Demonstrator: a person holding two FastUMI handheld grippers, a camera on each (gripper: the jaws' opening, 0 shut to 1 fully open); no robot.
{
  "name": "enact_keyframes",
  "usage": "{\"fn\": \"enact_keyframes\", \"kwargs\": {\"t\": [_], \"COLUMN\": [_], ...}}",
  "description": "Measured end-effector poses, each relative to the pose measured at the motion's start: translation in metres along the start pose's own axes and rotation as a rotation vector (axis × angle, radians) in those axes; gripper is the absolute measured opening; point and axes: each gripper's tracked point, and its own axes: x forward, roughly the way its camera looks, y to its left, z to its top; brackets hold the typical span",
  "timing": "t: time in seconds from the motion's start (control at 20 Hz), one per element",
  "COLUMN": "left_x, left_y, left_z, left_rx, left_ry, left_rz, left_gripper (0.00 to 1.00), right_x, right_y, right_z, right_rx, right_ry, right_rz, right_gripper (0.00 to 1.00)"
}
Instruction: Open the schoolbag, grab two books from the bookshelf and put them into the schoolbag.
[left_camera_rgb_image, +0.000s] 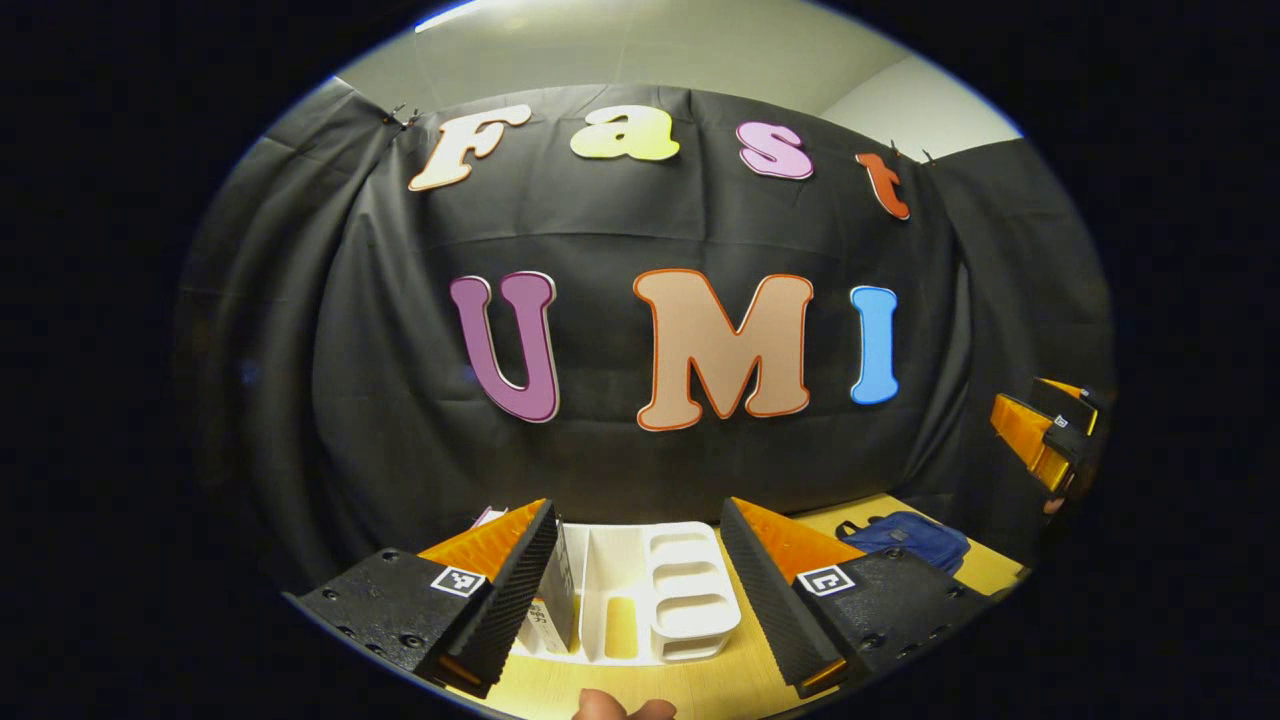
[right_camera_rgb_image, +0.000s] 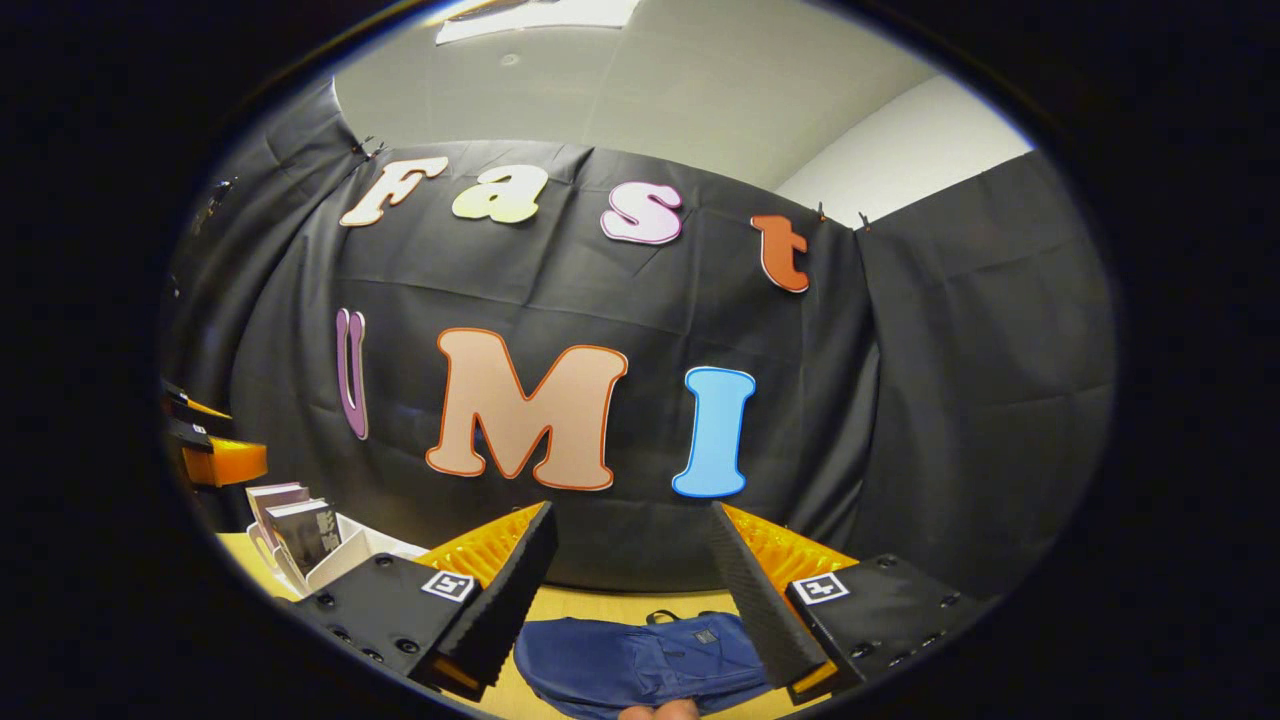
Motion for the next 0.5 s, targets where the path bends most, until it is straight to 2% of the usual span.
{"fn": "enact_keyframes", "kwargs": {"t": [0.1,0.25,0.35,0.4,0.45,0.5], "left_x": [0.006,0.011,0.013,0.014,0.015,0.017], "left_y": [0.005,0.016,0.018,0.019,0.02,0.021], "left_z": [-0.003,0.002,0.002,0.003,0.002,-0.002], "left_rx": [0.017,0.038,0.042,0.04,0.041,0.038], "left_ry": [0.004,-0.014,-0.015,-0.02,-0.019,-0.013], "left_rz": [-0.004,0.016,0.021,0.019,0.026,0.031], "left_gripper": [0.97,0.96,0.96,0.97,0.96,0.97], "right_x": [0.006,0.013,0.014,0.013,0.012,0.008], "right_y": [-0.002,-0.001,0.001,0.002,0.006,0.01], "right_z": [-0.008,-0.035,-0.057,-0.07,-0.087,-0.103], "right_rx": [-0.054,-0.162,-0.245,-0.295,-0.352,-0.424], "right_ry": [-0.001,0.019,0.037,0.044,0.057,0.066], "right_rz": [0.003,0.039,0.074,0.092,0.12,0.152], "right_gripper": [0.94,1.0,0.98,0.94,1.0,0.98]}}
